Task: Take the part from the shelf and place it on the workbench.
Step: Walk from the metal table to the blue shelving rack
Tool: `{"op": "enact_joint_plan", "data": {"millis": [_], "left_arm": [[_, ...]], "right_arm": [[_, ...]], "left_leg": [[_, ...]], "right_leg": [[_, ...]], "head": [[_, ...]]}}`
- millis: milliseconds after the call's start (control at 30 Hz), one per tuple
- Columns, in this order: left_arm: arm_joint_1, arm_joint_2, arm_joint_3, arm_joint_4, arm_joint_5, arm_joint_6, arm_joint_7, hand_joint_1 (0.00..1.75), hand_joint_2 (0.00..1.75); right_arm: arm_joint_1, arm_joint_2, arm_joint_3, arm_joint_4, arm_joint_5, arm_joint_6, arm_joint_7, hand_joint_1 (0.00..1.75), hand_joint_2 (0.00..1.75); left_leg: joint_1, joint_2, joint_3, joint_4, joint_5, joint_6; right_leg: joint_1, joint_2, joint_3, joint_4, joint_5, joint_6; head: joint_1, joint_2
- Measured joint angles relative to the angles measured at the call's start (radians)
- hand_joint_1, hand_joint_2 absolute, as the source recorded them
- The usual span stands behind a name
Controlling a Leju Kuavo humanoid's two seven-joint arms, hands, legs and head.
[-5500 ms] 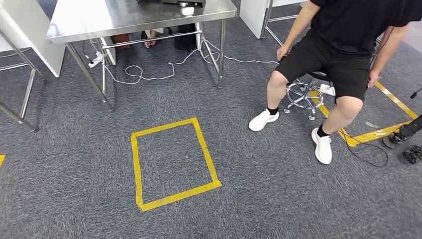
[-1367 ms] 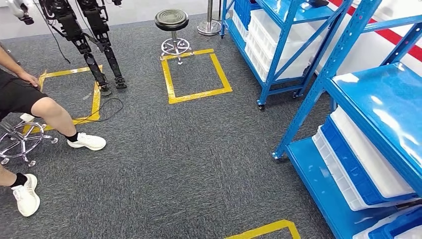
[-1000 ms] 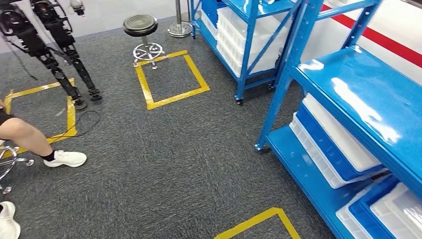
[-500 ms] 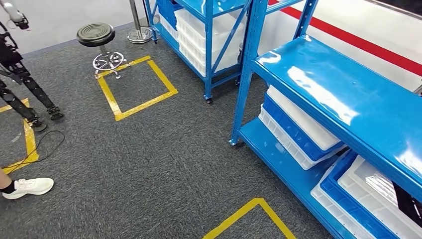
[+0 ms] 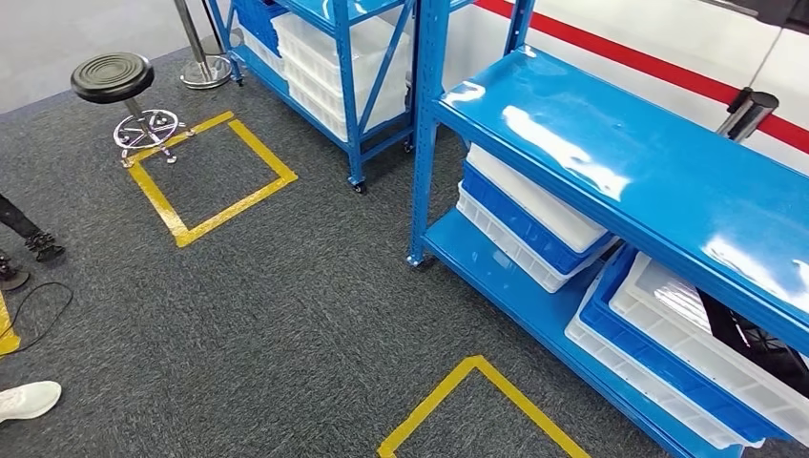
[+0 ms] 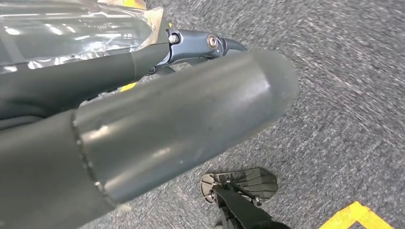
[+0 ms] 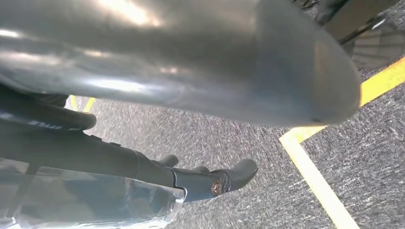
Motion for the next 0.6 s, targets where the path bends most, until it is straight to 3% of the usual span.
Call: {"op": "enact_joint_plan", "data": {"millis": [33,100,133,200,267,300,333,367,400,467,500,567,600], "left_arm": [[0.000,0.000,0.000,0.000,0.000,0.000,0.000,0.00,0.00],[-0.004,0.000,0.000,0.000,0.000,0.000,0.000,0.00,0.00],[-0.007,-0.001,0.000,0.000,0.000,0.000,0.000,0.00,0.00],[-0.009,-0.001,0.000,0.000,0.000,0.000,0.000,0.00,0.00],[-0.004,-0.001,0.000,0.000,0.000,0.000,0.000,0.00,0.00],[-0.002,-0.001,0.000,0.000,0.000,0.000,0.000,0.00,0.00],[-0.001,-0.001,0.000,0.000,0.000,0.000,0.000,0.00,0.00],[0.000,-0.001,0.000,0.000,0.000,0.000,0.000,0.00,0.00],[0.000,-0.001,0.000,0.000,0.000,0.000,0.000,0.00,0.00],[0.000,-0.001,0.000,0.000,0.000,0.000,0.000,0.00,0.00],[0.000,-0.001,0.000,0.000,0.000,0.000,0.000,0.00,0.00],[-0.001,-0.001,0.000,0.000,0.000,0.001,0.001,0.00,0.00],[-0.002,-0.002,0.000,0.000,0.000,0.001,0.001,0.00,0.00]], "right_arm": [[-0.002,0.000,0.000,0.000,0.000,0.000,0.000,0.00,0.00],[-0.002,0.000,0.000,0.000,0.002,0.000,0.000,0.00,0.00],[0.000,0.000,0.000,0.000,0.002,0.000,0.001,0.00,0.00],[0.000,-0.001,0.000,0.000,0.002,0.000,0.001,0.00,0.00],[-0.002,-0.001,0.000,0.000,0.002,0.000,0.001,0.00,0.00],[-0.002,-0.001,0.000,0.000,0.002,0.000,0.001,0.00,0.00],[-0.002,-0.001,0.000,0.000,0.002,0.000,0.001,0.00,0.00],[-0.001,0.000,0.000,0.000,0.002,0.000,0.001,0.00,0.00],[0.000,0.000,0.000,0.000,0.002,0.000,0.001,0.00,0.00],[-0.001,0.000,0.000,0.000,0.002,0.000,0.001,0.00,0.00],[-0.002,0.000,0.000,0.000,0.002,0.000,0.001,0.00,0.00],[-0.004,0.001,0.000,0.000,0.002,0.000,0.001,0.00,0.00],[-0.002,0.001,0.000,0.000,0.002,0.000,0.002,0.00,0.00]], "left_leg": [[-0.002,0.010,0.004,0.000,-0.004,-0.006],[-0.002,0.031,0.013,-0.001,-0.011,-0.018],[0.001,0.027,0.016,0.002,-0.016,-0.024],[0.007,-0.022,0.001,0.055,-0.054,-0.034],[0.012,-0.082,-0.056,0.181,-0.120,-0.041],[0.013,-0.094,-0.088,0.243,-0.143,-0.044],[0.014,-0.099,-0.109,0.280,-0.148,-0.047],[0.015,-0.102,-0.115,0.279,-0.131,-0.048],[0.018,-0.106,-0.104,0.241,-0.097,-0.049],[0.025,-0.142,-0.052,0.105,-0.020,-0.048],[0.028,-0.160,-0.031,0.051,0.002,-0.047],[0.026,-0.175,-0.017,0.008,0.011,-0.040],[0.023,-0.162,-0.016,0.005,0.013,-0.034]], "right_leg": [[0.004,-0.011,0.011,-0.023,0.007,-0.008],[0.008,0.009,0.011,-0.028,0.011,-0.026],[0.002,0.021,0.015,-0.031,0.013,-0.033],[-0.010,0.043,0.024,-0.038,0.020,-0.050],[-0.012,0.068,0.024,-0.038,0.024,-0.061],[-0.011,0.083,0.024,-0.038,0.025,-0.063],[-0.010,0.097,0.025,-0.038,0.025,-0.062],[-0.009,0.112,0.026,-0.037,0.025,-0.062],[-0.010,0.126,0.028,-0.037,0.025,-0.062],[-0.008,0.154,0.029,-0.033,0.024,-0.060],[-0.006,0.167,0.026,-0.032,0.024,-0.056],[-0.002,0.188,0.014,-0.031,0.025,-0.044],[-0.004,0.199,0.008,-0.034,0.028,-0.036]], "head": [[-0.001,0.000],[-0.003,0.000],[-0.003,0.000],[-0.005,0.000],[-0.008,0.000],[-0.008,0.000],[-0.008,0.000],[-0.009,0.000],[-0.009,0.000],[-0.009,0.000],[-0.009,0.000],[-0.009,0.000],[-0.008,0.000]]}}
